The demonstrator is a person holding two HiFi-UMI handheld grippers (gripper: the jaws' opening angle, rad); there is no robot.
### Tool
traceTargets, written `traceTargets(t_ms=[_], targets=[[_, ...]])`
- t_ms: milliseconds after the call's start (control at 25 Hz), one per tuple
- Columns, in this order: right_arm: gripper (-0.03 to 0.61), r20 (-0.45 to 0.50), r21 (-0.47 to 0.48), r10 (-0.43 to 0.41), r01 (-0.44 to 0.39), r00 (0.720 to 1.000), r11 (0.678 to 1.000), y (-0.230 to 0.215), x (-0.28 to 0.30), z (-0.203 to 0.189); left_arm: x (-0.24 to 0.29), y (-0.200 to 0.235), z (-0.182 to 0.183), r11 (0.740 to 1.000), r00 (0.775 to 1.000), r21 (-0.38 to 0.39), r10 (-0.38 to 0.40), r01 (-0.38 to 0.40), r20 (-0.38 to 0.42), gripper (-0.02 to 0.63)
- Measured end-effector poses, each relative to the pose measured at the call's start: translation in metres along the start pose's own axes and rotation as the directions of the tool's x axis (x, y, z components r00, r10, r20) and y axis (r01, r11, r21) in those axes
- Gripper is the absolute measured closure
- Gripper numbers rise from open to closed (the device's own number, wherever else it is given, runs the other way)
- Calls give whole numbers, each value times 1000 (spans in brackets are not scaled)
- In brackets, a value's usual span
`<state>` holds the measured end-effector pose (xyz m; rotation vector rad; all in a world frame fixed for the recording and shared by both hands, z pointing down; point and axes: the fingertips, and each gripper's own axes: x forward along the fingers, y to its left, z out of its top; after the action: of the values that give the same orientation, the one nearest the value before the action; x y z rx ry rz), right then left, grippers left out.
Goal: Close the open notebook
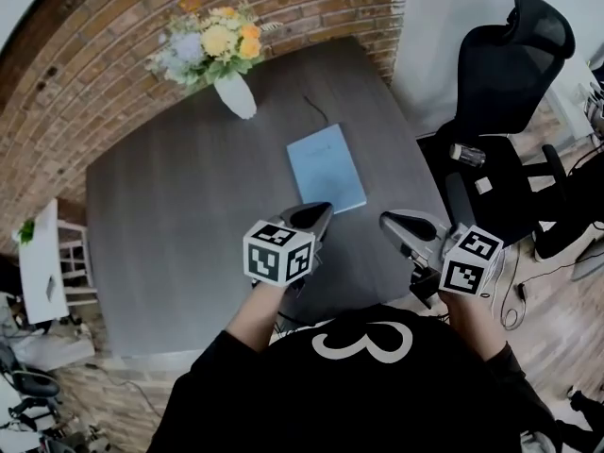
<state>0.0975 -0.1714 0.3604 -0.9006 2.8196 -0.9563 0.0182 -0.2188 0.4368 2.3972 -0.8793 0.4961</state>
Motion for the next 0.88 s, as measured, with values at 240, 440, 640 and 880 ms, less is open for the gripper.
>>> traceTargets(t_ms=[240, 440, 640, 880], targets=[[577, -18, -135, 54, -56, 998, 989, 43, 9, 3, -70, -39, 28, 995, 978, 13, -99, 98, 186, 601], [577, -10, -145, 82, -83, 997, 986, 63, 9, 2, -118, -74, 52, 985, 934, 63, -170, 158, 315, 600], [577, 4, -135, 106, -105, 994, 985, 79, 13, 3, -137, -81, 54, 985, 922, 83, -168, 148, 350, 600], [577, -21, -164, 121, -123, 992, 979, 92, 18, 1, -149, -81, 52, 987, 922, 94, -153, 128, 356, 600]])
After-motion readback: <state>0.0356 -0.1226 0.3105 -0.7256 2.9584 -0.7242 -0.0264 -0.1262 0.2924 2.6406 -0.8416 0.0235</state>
